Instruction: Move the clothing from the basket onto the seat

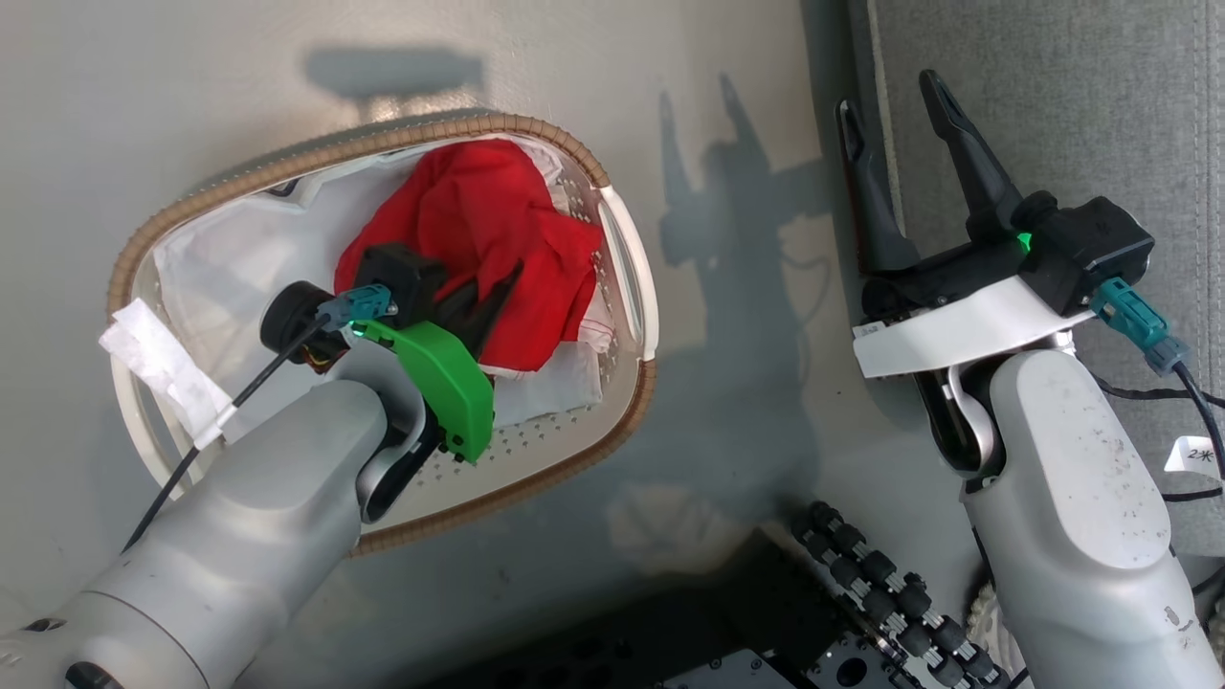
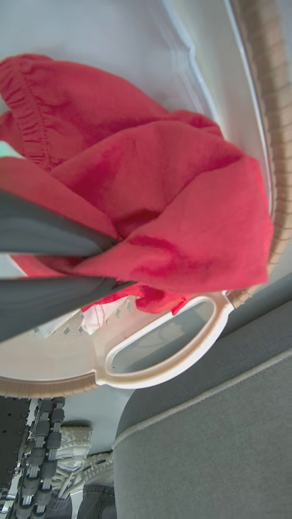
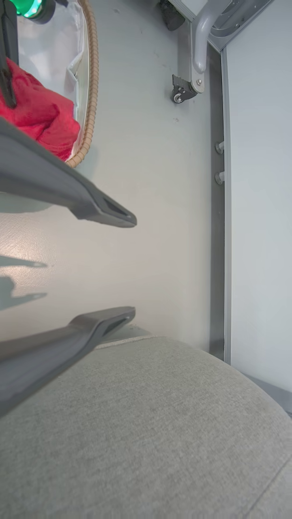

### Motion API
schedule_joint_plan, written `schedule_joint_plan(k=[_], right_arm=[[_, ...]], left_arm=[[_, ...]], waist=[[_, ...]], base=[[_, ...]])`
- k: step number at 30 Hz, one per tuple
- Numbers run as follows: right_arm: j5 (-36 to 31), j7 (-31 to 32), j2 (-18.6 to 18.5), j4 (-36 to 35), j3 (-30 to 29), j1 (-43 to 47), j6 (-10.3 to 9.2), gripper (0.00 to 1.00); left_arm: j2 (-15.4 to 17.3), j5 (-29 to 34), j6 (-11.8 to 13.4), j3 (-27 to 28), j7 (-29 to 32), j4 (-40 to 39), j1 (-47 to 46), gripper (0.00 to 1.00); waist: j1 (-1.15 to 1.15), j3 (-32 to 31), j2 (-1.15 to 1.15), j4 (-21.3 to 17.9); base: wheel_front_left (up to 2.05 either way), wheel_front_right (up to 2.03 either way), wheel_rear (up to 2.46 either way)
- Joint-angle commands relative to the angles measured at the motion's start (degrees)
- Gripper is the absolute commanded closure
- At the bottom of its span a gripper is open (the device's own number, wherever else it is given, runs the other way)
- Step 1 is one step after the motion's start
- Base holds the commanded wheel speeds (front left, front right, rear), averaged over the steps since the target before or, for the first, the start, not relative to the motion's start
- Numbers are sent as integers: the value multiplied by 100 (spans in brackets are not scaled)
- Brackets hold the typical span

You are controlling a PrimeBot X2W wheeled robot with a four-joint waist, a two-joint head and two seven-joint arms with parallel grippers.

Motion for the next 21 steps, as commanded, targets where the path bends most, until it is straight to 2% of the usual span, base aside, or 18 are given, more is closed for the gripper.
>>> schedule_joint_plan(k=[1,8,12,21], right_arm=[[-5,-12,-13,19,-23,-46,-5,0],[-18,-11,-13,202,-20,85,-5,0],[-68,-11,-15,298,-17,189,-5,0],[7,-11,-18,580,20,566,-5,0]], left_arm=[[-8,-91,-15,69,-3,-43,43,100],[-82,64,-15,404,-3,-354,618,100],[-172,229,-15,911,-3,-555,1140,100],[-341,702,-15,1591,-4,-930,2053,100]], waist=[[-1,-167,0,39],[-1,-854,0,191],[-1,-1390,0,337],[-1,-2510,0,705]], base=[[0,0,0],[0,0,0],[0,0,0],[0,0,0]])
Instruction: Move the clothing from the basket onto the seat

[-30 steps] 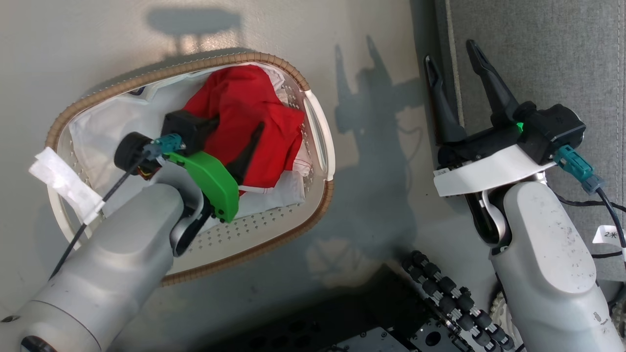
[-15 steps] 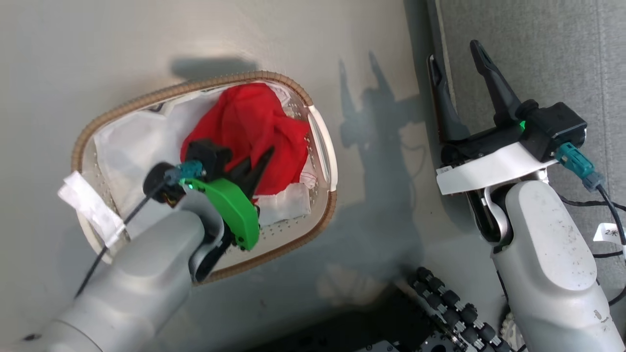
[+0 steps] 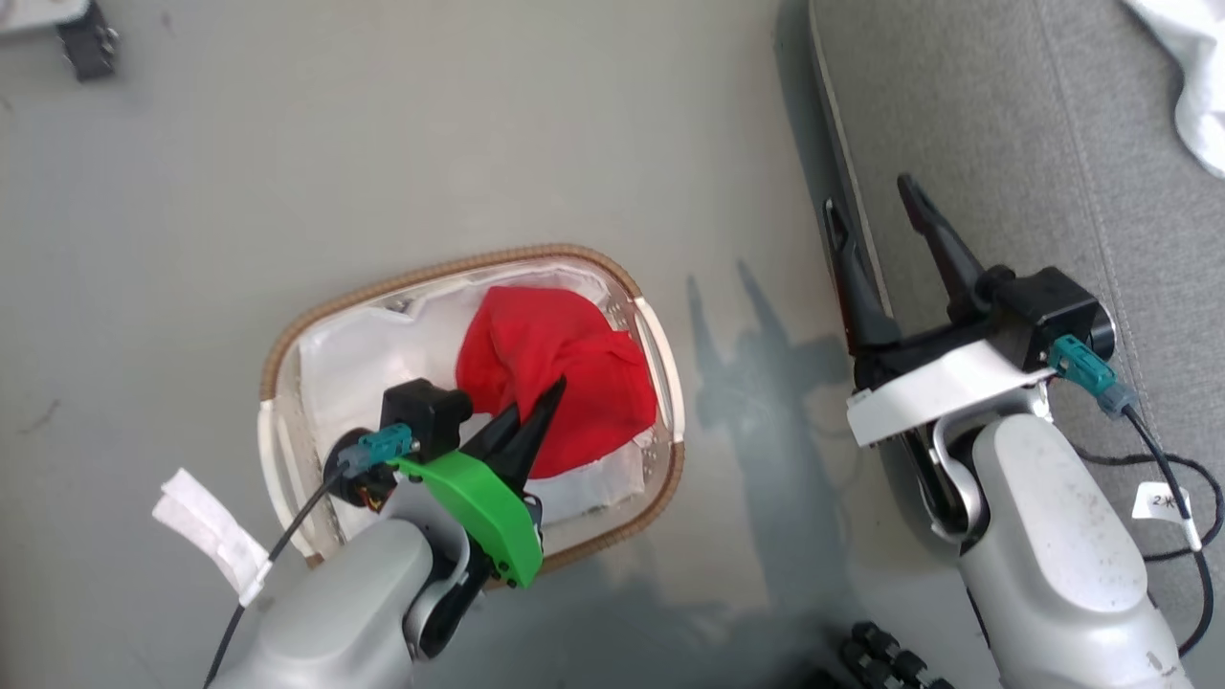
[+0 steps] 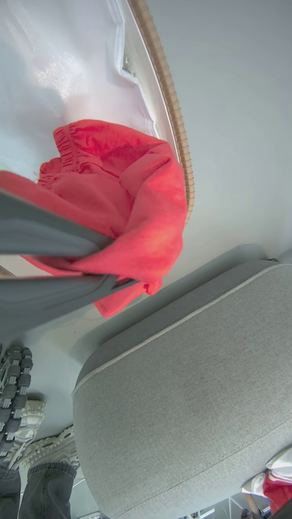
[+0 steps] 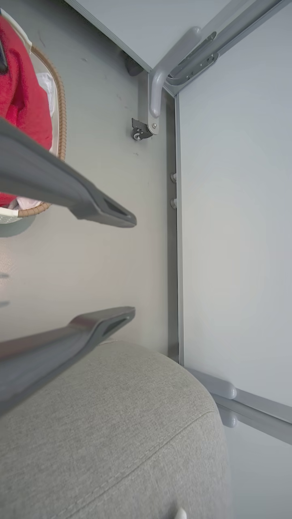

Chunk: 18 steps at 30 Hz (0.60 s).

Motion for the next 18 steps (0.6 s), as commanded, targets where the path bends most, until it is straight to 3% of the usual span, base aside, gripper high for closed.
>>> schedule_joint_plan(k=[1,18], right_arm=[[32,-11,-24,69,-19,187,-5,0],[55,-11,-26,318,-84,1244,-5,0]], left_arm=[[-46,121,-15,122,-4,-76,227,100],[-228,1495,-15,1619,-5,-1352,1349,100]], waist=[[0,-851,0,418],[0,-2434,0,1051]], base=[[0,0,0],[0,0,0]])
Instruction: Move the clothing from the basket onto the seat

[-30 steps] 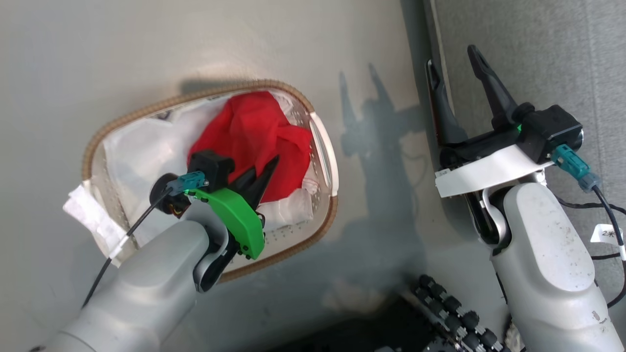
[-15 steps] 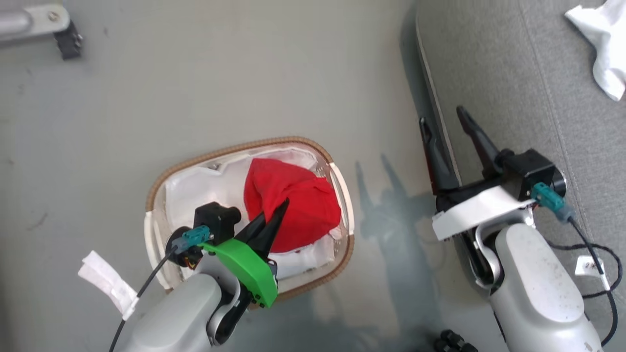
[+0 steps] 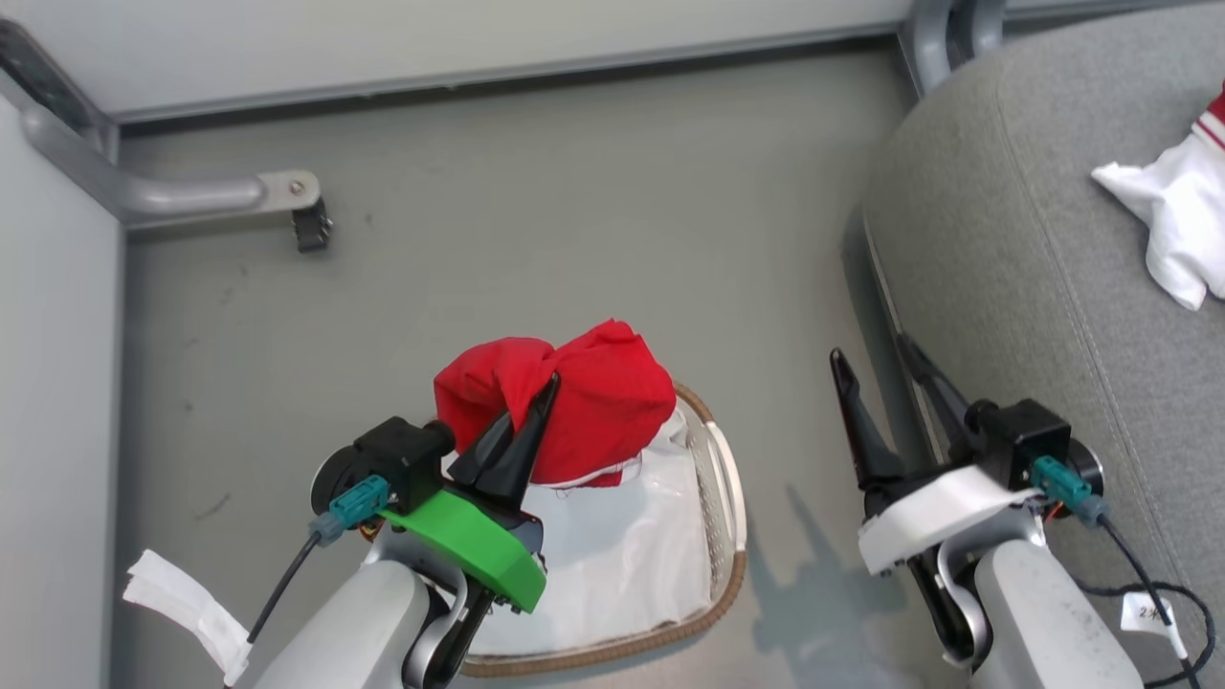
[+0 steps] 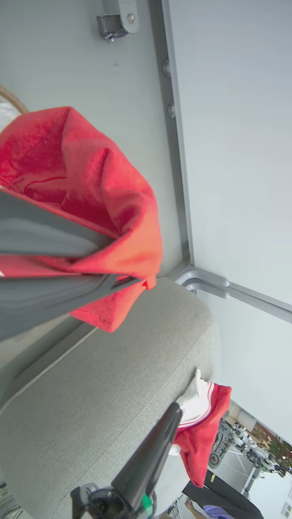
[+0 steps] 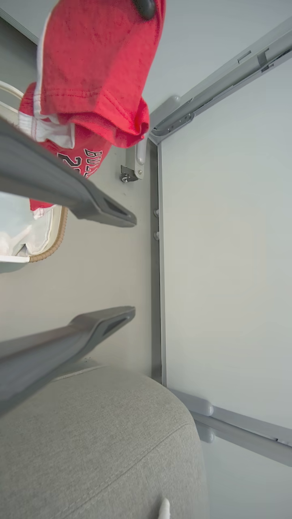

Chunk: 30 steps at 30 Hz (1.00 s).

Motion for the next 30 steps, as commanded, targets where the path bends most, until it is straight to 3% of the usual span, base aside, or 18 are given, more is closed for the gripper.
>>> schedule_joint_plan(k=[1,17,30], right_arm=[[35,-11,-28,46,30,145,-5,0],[216,-11,-25,353,619,827,-4,0],[379,-11,-195,-265,1701,383,-5,0]], left_arm=[[-27,106,-15,67,-4,-110,156,100],[-103,624,-15,465,-4,-986,293,100],[-175,683,-15,319,-3,-1137,308,100]], waist=[[0,-569,0,356],[0,-1364,0,419],[0,-1417,0,547]], base=[[0,0,0],[0,0,0],[0,0,0]])
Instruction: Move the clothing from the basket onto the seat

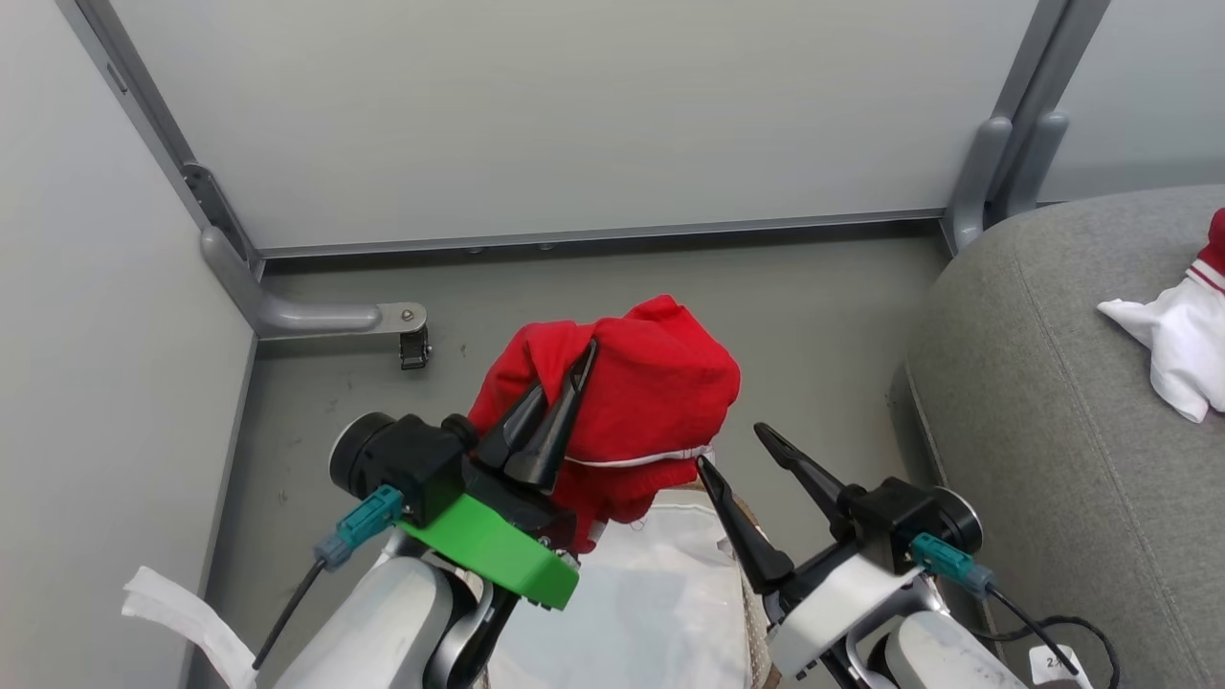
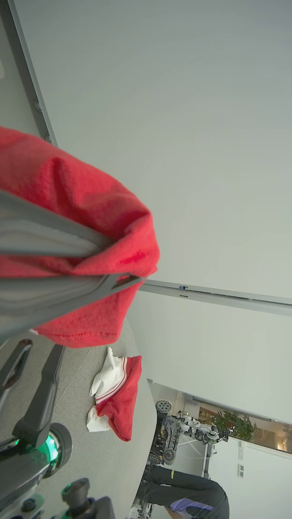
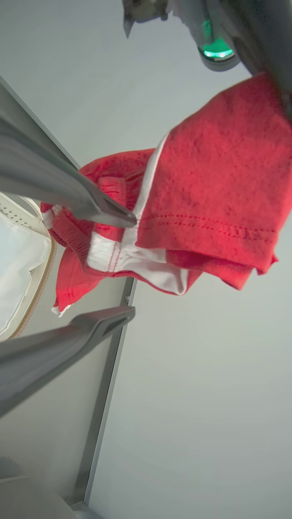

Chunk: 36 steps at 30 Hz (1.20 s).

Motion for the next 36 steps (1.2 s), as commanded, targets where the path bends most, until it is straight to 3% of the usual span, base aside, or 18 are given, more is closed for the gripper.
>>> schedule_joint_plan(k=[1,13,25,26,27,28,36], right_arm=[[79,-11,-67,-38,44,-114,-6,0],[484,-11,-265,204,385,-713,-5,0],[656,-11,-430,757,1374,-1330,-5,0],[692,-11,-432,786,1476,-1365,-5,29],[722,-11,-436,802,1556,-1409,-5,84],[754,-11,-442,804,1611,-1441,-5,100],[805,-11,-480,652,1544,-1483,-5,100]], left_arm=[[-6,40,-15,-26,-3,-2,71,100],[1,-73,-15,-526,-3,54,-109,100],[47,-397,-15,-1264,-3,54,-286,100],[50,-423,-15,-1296,-3,55,-295,100],[54,-441,-15,-1318,-3,57,-299,100],[57,-452,-15,-1331,-3,56,-306,100],[76,-527,-15,-1312,-3,84,-308,100]], waist=[[1,27,0,37],[1,68,0,235],[1,15,0,493],[1,10,0,511],[1,11,0,526],[1,16,0,537],[1,85,0,564]], base=[[0,0,0],[0,0,0],[0,0,0],[0,0,0],[0,0,0],[0,0,0],[0,0,0]])
